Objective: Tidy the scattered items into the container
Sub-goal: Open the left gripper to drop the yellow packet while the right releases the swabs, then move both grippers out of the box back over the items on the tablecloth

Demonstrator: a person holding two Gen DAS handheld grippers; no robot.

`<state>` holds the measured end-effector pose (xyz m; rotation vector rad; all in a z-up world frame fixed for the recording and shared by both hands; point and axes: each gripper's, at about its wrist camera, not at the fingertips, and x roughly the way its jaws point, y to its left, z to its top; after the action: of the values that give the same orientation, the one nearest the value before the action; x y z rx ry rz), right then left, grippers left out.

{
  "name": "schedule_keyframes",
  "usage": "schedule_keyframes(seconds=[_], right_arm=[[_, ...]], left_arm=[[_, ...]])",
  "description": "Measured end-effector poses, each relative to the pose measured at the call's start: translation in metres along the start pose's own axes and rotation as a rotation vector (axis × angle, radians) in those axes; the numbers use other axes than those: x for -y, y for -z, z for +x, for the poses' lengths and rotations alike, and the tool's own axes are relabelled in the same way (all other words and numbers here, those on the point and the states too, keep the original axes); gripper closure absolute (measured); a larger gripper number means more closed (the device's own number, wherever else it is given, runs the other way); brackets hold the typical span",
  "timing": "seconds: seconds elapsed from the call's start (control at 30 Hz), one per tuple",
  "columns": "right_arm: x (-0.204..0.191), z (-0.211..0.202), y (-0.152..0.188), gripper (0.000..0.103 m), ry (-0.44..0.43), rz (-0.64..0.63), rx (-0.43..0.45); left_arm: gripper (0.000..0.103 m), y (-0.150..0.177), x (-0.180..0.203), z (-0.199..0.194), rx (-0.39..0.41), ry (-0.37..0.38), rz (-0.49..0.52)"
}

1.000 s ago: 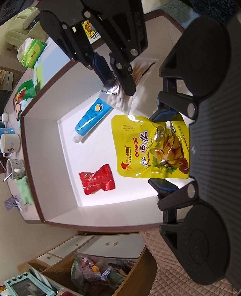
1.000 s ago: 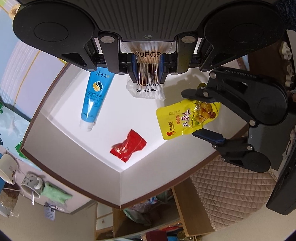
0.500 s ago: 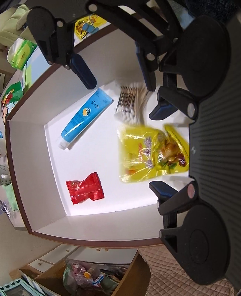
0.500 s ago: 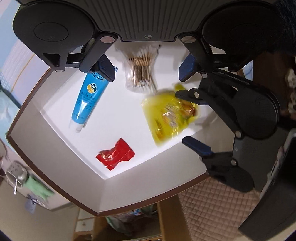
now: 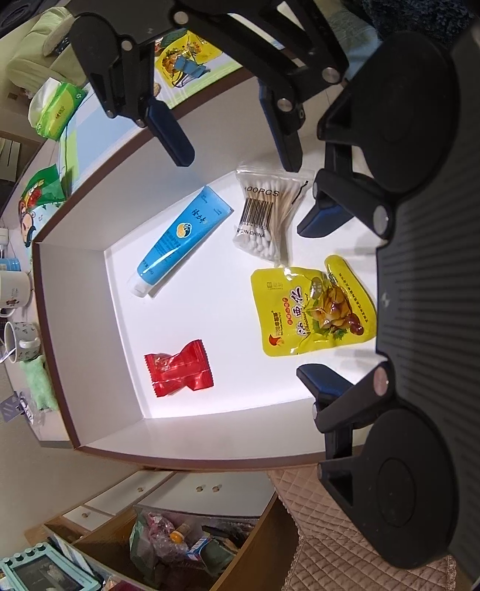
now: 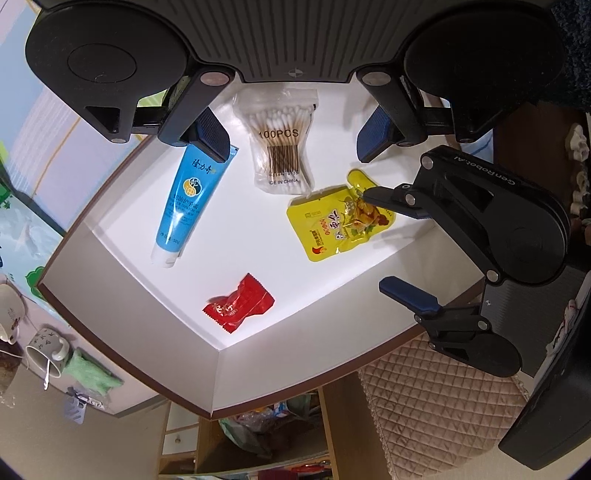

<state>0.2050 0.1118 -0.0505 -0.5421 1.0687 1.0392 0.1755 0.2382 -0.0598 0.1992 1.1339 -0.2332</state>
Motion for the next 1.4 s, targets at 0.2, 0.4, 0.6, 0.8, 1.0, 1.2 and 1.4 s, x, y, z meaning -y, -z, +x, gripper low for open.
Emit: schedule_keyframes(seconds=[0.2,0.4,0.6,0.8,1.0,1.2,1.4], right_arm=[[-0.004,-0.011,0.008,0.024,0.006,0.023,0.029],[-0.009,-0.026,0.018,0.024,0.009,0.043,0.068],[-0.014,-0.041,0.028,0.024,0.015,0.059,0.103],[-0.019,-0.052,0.036,0.024,0.021,0.074,0.140],[-0.020,-0.061,0.044,0.024,0.014,0.099,0.178],[-0.023,-0.074,0.054,0.003,0.006,0.107,0.245],[-0.019,-0.090,0.065,0.003,-0.009,0.108,0.303]], left_arm=[[0.026,0.004,0.007,-0.014,0.027,-0.028,-0.012],[0.023,0.009,0.015,-0.028,0.046,-0.060,-0.015],[0.019,0.013,0.023,-0.042,0.065,-0.098,-0.024],[0.016,0.018,0.030,-0.055,0.084,-0.132,-0.039],[0.014,0.021,0.036,-0.066,0.096,-0.162,-0.065],[0.010,0.025,0.043,-0.073,0.101,-0.188,-0.097],[0.007,0.023,0.057,-0.079,0.102,-0.213,-0.118]])
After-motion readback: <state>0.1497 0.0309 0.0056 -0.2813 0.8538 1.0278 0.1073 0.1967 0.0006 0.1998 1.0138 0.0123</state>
